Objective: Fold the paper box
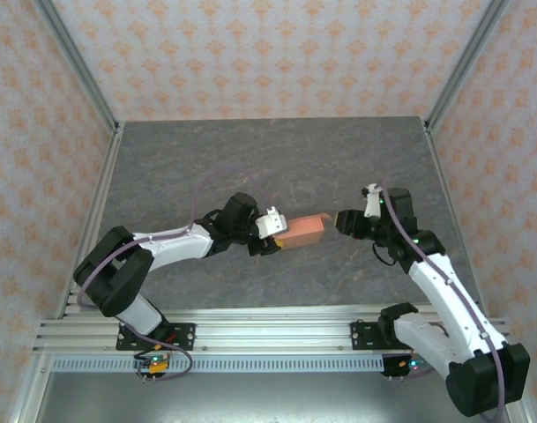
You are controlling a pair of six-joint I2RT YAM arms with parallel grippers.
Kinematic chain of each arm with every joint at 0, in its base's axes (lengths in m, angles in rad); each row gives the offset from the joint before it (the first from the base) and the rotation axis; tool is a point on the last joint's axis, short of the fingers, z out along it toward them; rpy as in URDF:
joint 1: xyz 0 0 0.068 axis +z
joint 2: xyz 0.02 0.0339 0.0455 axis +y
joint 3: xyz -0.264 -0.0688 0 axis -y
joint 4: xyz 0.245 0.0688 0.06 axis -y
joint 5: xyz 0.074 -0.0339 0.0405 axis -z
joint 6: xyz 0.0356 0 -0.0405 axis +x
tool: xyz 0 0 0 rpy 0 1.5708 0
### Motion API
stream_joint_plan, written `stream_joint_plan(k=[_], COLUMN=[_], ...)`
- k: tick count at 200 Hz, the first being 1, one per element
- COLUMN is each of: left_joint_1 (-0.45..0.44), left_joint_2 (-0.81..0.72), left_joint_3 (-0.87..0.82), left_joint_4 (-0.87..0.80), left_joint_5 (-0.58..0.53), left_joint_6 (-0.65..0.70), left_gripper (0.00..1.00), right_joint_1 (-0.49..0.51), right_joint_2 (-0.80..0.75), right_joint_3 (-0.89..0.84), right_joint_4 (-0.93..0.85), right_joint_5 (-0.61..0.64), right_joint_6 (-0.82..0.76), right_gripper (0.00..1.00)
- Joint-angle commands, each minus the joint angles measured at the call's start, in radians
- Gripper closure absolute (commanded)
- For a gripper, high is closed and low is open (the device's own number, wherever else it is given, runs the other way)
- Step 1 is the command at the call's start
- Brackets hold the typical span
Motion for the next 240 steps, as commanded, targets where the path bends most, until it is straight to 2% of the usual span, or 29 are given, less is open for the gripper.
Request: stream_joint_plan(k=[1, 34, 62, 100, 120, 202, 240], left_joint_1=[0.003, 0.015, 0.028, 0.039, 0.039, 0.038, 0.035], left_joint_2=[0.015, 0.006, 0.017, 0.028, 0.023, 0.008, 0.009], left_joint_3=[0.025, 0.020, 0.032, 0.038, 0.032, 0.007, 0.003], left_joint_4=[-0.077, -0.092, -0.112, -0.101, -0.091, -0.021, -0.013], left_joint_5=[0.043, 0.086, 0.105, 0.096, 0.091, 0.015, 0.007], left_joint_6=[0.035, 0.062, 0.077, 0.061, 0.058, -0.004, -0.009], left_gripper=[0.51, 0.51, 0.49, 0.49, 0.48, 0.49, 0.50], right_joint_1=[0.021, 0.072, 0.117, 0.138, 0.138, 0.235, 0.253], right_joint_2=[0.053, 0.149, 0.238, 0.280, 0.263, 0.283, 0.365], right_joint_3=[-0.022, 0.004, 0.063, 0.084, 0.077, 0.152, 0.203], right_joint_4=[0.072, 0.133, 0.121, 0.110, 0.120, 0.017, -0.036], right_joint_5=[0.032, 0.059, 0.032, 0.044, 0.052, 0.172, 0.200], right_joint_6=[-0.239, -0.331, -0.393, -0.390, -0.338, -0.068, 0.024], right_gripper=[0.50, 0.50, 0.50, 0.73, 0.80, 0.83, 0.85])
